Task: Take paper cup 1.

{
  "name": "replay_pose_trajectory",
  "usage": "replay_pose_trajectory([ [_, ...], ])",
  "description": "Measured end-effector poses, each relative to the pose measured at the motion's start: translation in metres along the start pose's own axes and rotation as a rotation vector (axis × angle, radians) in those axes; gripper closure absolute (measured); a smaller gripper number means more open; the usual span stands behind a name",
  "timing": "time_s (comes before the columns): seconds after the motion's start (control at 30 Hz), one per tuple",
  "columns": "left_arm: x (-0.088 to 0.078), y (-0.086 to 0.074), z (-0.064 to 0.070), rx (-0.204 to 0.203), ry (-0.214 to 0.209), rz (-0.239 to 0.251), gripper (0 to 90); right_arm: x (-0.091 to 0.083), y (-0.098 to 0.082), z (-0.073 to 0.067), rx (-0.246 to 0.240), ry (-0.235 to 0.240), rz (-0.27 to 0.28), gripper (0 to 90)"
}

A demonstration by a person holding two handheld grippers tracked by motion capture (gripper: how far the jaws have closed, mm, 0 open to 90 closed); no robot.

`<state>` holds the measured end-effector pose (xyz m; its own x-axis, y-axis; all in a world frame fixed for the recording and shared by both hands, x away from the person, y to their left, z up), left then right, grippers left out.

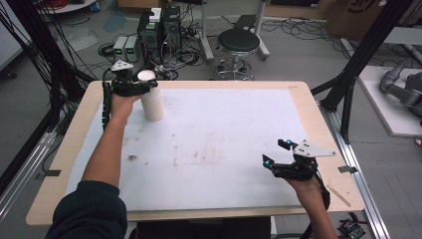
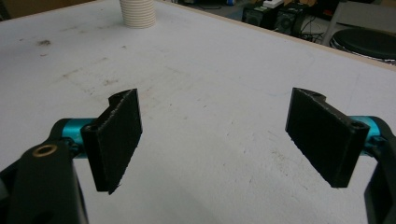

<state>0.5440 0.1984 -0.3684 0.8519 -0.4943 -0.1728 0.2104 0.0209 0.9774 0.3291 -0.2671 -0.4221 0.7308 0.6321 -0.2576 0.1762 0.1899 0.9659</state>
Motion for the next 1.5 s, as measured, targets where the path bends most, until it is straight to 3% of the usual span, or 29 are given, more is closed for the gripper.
replay_pose_trajectory([
  [0.37, -0.005, 0.013, 0.0, 0.004, -0.002, 0.041, 32.0, 0.002, 0.0, -0.002, 0.0, 0.004, -0.003, 18.8],
  [0.77, -0.025, 0.035, 0.0, 0.007, -0.001, 0.157, 34.3, 0.002, 0.0, -0.002, 0.0, 0.007, -0.007, 18.8],
  [1.13, -0.06, 0.061, -0.003, -0.015, 0.024, 0.304, 34.9, 0.002, 0.001, -0.004, 0.001, 0.008, -0.003, 18.8],
  [1.33, -0.079, 0.072, 0.005, 0.0, -0.027, 0.344, 35.2, 0.003, 0.002, -0.006, 0.0, 0.015, -0.005, 18.8],
  [1.5, -0.091, 0.075, 0.028, 0.026, -0.132, 0.343, 35.1, 0.005, 0.002, -0.008, -0.003, 0.03, -0.004, 18.8],
])
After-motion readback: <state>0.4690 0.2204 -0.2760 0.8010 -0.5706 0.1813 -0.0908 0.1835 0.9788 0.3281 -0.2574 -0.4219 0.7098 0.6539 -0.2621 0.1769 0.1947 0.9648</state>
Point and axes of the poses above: each handheld gripper's, and its own axes: x roughly forward along the jaws, y roughly out of its top, z roughly to its right, the point moved 6 cm from there along x, roughly forward along the jaws, and after that the axes turned 10 degrees about z, right-handed, at the moved point
